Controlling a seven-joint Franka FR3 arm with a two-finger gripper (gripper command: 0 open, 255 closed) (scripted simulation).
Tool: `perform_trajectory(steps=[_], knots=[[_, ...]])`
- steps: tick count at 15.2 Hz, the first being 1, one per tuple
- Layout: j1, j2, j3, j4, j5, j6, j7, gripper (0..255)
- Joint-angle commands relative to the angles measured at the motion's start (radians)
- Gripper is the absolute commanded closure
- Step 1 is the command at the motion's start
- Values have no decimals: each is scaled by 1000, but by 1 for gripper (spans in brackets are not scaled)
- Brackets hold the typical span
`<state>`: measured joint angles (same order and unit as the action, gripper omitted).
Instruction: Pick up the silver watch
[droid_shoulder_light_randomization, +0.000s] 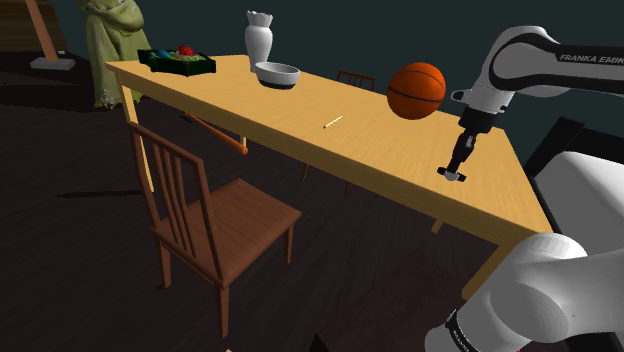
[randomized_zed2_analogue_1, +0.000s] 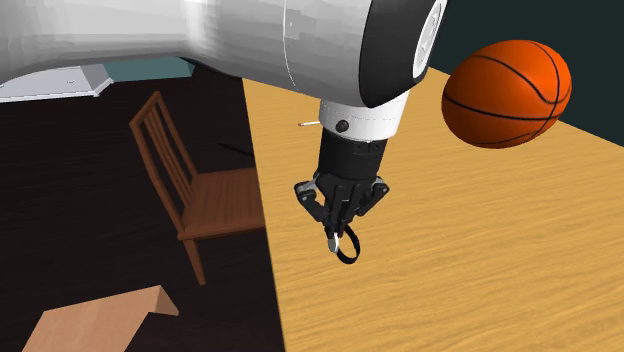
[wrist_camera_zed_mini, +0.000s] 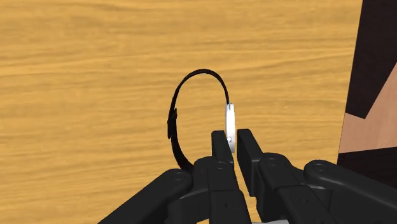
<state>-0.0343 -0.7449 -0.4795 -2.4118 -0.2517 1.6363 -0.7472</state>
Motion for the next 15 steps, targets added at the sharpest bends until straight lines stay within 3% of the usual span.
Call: perform_trajectory(steps=[1,6,15], knots=[[0,0,0,0,0,0,0,255],[1,2,-1,1,0,2,0,255],[13,17,26,128,25,-112,-2,255]])
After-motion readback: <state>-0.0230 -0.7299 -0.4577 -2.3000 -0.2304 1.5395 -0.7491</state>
